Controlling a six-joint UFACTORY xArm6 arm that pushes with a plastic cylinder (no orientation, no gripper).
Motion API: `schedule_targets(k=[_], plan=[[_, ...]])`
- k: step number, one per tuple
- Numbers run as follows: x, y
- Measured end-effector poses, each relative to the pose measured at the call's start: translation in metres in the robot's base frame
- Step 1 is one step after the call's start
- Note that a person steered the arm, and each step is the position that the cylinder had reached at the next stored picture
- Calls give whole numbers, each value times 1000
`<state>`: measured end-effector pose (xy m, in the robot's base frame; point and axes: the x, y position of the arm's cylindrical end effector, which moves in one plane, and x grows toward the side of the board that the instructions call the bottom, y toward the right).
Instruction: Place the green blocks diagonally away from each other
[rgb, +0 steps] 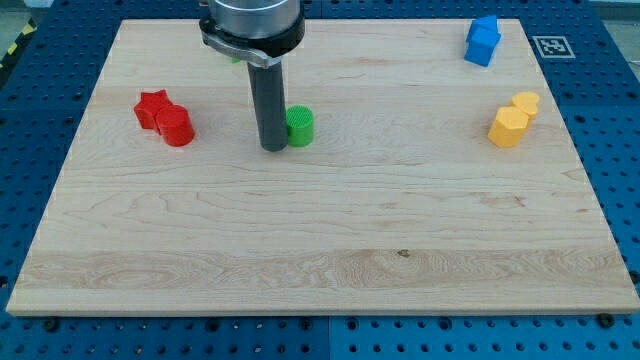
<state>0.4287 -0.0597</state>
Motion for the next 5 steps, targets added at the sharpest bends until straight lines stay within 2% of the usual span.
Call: schedule_targets(k=[1,4,5], plan=[[-19,0],[-156,-13],[-158,-13]])
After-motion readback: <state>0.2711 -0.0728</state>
